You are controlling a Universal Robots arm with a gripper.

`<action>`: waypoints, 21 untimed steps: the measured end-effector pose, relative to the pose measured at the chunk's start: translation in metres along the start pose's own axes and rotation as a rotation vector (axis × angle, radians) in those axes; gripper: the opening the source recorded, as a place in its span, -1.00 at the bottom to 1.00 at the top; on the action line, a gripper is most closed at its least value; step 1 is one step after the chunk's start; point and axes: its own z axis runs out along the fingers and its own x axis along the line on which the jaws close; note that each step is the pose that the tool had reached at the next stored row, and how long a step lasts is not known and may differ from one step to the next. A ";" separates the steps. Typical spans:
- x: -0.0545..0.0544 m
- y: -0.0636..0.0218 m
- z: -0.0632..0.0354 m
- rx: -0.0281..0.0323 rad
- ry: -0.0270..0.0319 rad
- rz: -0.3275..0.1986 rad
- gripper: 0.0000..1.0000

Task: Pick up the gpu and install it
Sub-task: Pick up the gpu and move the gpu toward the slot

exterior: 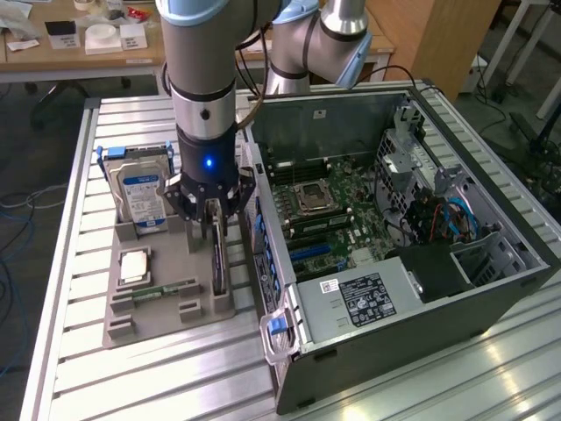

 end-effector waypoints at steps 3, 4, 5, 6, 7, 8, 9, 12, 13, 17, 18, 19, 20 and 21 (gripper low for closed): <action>0.000 0.0009 0.0054 0.0000 0.0001 0.000 -0.17; 0.000 0.0011 0.0070 0.0000 0.0002 0.000 -0.17; 0.000 0.0013 0.0086 0.0000 0.0002 0.000 -0.17; 0.000 0.0015 0.0104 0.0000 0.0001 0.000 -0.17; 0.000 0.0016 0.0115 0.0000 0.0002 0.000 -0.17; 0.000 0.0016 0.0117 0.0001 0.0003 0.000 -0.17; 0.000 0.0016 0.0117 0.0000 0.0004 0.000 -0.17; 0.000 0.0017 0.0126 -0.0011 0.0001 0.000 -0.17; -0.001 0.0017 0.0134 -0.0010 0.0003 0.000 -0.17; -0.002 0.0018 0.0157 -0.0030 0.0003 0.000 -0.17; -0.002 0.0018 0.0173 -0.0030 0.0003 0.000 -0.17; -0.002 0.0018 0.0190 -0.0029 0.0005 0.000 -0.17; -0.002 0.0018 0.0205 -0.0031 0.0006 0.000 -0.17; -0.002 0.0018 0.0215 -0.0036 0.0006 0.000 -0.17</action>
